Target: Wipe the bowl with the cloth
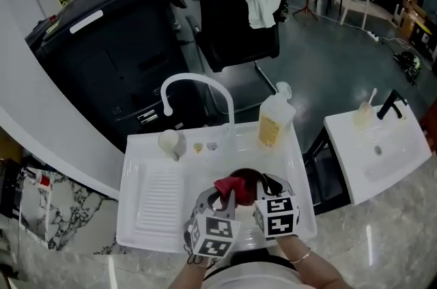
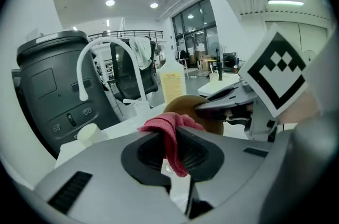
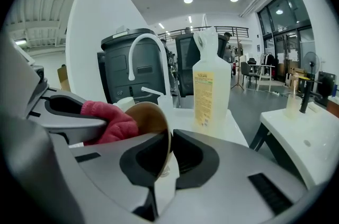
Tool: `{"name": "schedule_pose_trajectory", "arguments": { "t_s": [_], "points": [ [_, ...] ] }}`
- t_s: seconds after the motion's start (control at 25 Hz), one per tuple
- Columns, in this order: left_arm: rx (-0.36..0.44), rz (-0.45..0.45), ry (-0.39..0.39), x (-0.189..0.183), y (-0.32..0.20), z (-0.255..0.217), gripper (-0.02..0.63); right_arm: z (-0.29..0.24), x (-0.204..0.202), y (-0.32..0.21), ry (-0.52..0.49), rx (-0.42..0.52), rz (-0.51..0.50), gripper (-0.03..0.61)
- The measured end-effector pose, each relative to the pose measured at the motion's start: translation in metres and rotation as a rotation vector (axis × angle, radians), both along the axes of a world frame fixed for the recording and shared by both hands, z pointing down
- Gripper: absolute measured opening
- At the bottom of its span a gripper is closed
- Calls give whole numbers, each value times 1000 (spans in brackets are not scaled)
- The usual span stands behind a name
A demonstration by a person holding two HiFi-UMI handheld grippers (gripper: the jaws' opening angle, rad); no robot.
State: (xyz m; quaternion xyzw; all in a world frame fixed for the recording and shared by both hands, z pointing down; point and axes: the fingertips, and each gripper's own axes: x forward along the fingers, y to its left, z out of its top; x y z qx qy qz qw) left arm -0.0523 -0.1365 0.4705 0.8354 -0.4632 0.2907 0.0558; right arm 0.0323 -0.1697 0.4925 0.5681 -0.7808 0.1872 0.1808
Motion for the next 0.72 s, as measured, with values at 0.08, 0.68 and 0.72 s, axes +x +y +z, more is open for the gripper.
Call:
{"name": "schedule_pose_trajectory", "arguments": {
  "t_s": [0.08, 0.68, 0.72],
  "points": [
    [6, -25, 9, -10, 1, -4, 48, 3, -1, 0, -2, -9, -3, 23],
    [-147, 56, 364, 35, 17, -5, 46, 3, -14, 0, -163, -64, -14, 23],
    [-170, 87, 372, 40, 21, -1, 46, 4, -12, 2, -176, -71, -8, 25]
  ]
}}
